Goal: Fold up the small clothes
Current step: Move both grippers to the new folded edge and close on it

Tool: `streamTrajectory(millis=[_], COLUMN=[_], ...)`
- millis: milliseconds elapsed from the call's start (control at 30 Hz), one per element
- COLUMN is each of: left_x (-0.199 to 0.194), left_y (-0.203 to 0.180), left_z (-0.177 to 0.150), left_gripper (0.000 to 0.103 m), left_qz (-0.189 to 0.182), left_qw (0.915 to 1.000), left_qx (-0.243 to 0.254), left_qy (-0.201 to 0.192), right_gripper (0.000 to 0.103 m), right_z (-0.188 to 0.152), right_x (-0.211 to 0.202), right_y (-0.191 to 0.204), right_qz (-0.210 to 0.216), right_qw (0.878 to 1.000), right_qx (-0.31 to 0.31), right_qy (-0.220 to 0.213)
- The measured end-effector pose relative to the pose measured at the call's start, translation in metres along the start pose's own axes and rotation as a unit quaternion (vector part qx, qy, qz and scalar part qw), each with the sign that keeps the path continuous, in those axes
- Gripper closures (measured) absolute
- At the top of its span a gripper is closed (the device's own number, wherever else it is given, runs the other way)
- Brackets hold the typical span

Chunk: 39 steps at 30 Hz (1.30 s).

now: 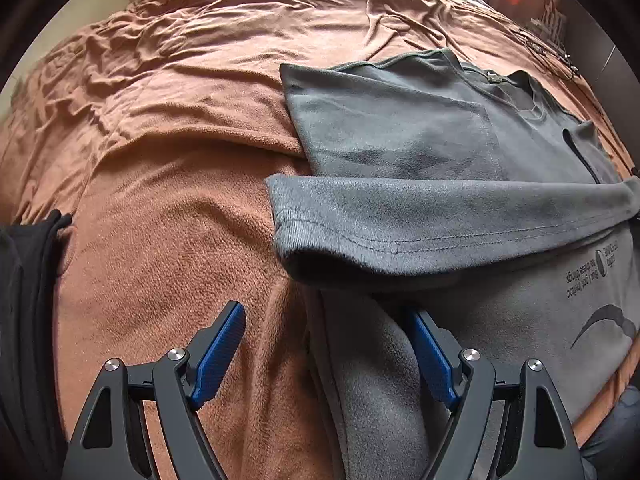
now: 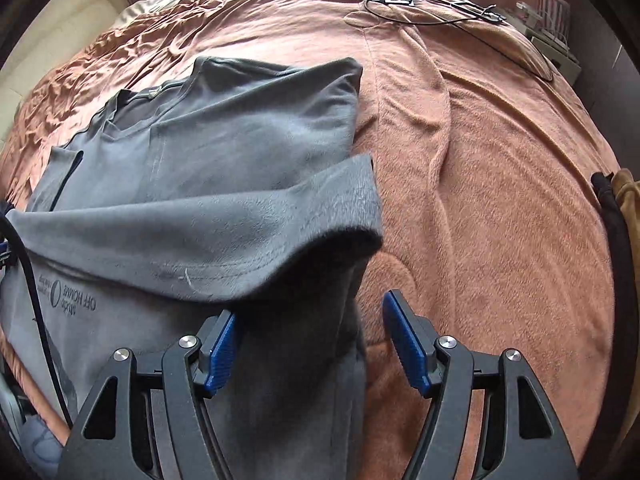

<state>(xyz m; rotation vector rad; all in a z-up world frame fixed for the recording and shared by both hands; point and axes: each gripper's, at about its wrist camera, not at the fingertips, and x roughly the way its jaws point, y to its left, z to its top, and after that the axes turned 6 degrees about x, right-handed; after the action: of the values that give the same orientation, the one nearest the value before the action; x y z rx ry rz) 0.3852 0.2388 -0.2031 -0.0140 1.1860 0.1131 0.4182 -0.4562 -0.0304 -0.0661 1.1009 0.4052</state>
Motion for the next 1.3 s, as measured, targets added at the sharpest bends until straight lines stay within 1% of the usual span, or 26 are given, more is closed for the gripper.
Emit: streamTrajectory(millis=[67,233,367,433,500,567,600,633,700,733,800,833,900,1033,1133,1233,1300], left_x=[0.002,0.004,0.008,0.011,0.013,0.017,0.020,0.022,0.027,0.030,0.032,0.032,0.030,0.023,0.021,0.025,0.027], left_y=[0.001,0.011,0.018,0.022,0.025,0.030,0.034,0.036,0.040,0.043,0.049,0.052,0.056,0.061,0.063,0.064,0.061], left_z=[0.003,0.019,0.035,0.043,0.049,0.054,0.056,0.058,0.060,0.060,0.060,0.060,0.058,0.057,0.059,0.063,0.066], left_gripper=[0.021,0.021,0.021,0.023,0.029,0.032,0.033,0.037,0.044,0.046,0.055,0.057,0.067,0.069,0.069,0.069,0.069], left_qz=[0.006,0.020,0.009,0.007,0.002,-0.008,-0.016,-0.023,-0.034,-0.041,-0.058,-0.064,-0.076,-0.101,-0.105,-0.121,-0.118], left_qw=[1.0000,0.9996,0.9993,0.9990,0.9984,0.9973,0.9963,0.9954,0.9933,0.9919,0.9876,0.9855,0.9819,0.9774,0.9770,0.9745,0.9761], left_qx=[0.002,-0.015,-0.031,-0.039,-0.050,-0.068,-0.080,-0.090,-0.107,-0.118,-0.142,-0.153,-0.168,-0.178,-0.175,-0.180,-0.173], left_qy=[-0.001,-0.010,-0.018,-0.021,-0.025,-0.026,-0.025,-0.025,-0.024,-0.025,-0.032,-0.035,-0.041,-0.055,-0.061,-0.060,-0.058], right_gripper=[0.037,0.037,0.037,0.037,0.037,0.037,0.039,0.041,0.047,0.049,0.057,0.059,0.062,0.064,0.064,0.064,0.064], right_z=[0.003,0.017,0.029,0.036,0.041,0.047,0.051,0.053,0.060,0.062,0.066,0.067,0.067,0.065,0.062,0.062,0.064], right_x=[0.003,0.007,0.010,0.012,0.014,0.018,0.020,0.022,0.028,0.032,0.036,0.037,0.039,0.036,0.036,0.040,0.043], right_y=[0.000,-0.004,-0.010,-0.015,-0.020,-0.025,-0.028,-0.030,-0.035,-0.038,-0.043,-0.046,-0.050,-0.052,-0.053,-0.055,-0.055], right_qz=[-0.002,-0.005,-0.007,-0.006,0.004,0.009,0.010,0.012,0.018,0.021,0.030,0.034,0.040,0.064,0.092,0.090,0.097], right_qw=[1.000,1.000,1.000,0.999,0.998,0.997,0.997,0.996,0.995,0.994,0.991,0.990,0.988,0.988,0.987,0.988,0.987], right_qx=[-0.002,0.002,0.019,0.033,0.051,0.068,0.074,0.080,0.096,0.106,0.124,0.132,0.142,0.140,0.130,0.124,0.128], right_qy=[-0.003,-0.010,-0.019,-0.023,-0.027,-0.030,-0.030,-0.031,-0.031,-0.031,-0.031,-0.031,-0.032,-0.035,-0.034,-0.028,-0.028])
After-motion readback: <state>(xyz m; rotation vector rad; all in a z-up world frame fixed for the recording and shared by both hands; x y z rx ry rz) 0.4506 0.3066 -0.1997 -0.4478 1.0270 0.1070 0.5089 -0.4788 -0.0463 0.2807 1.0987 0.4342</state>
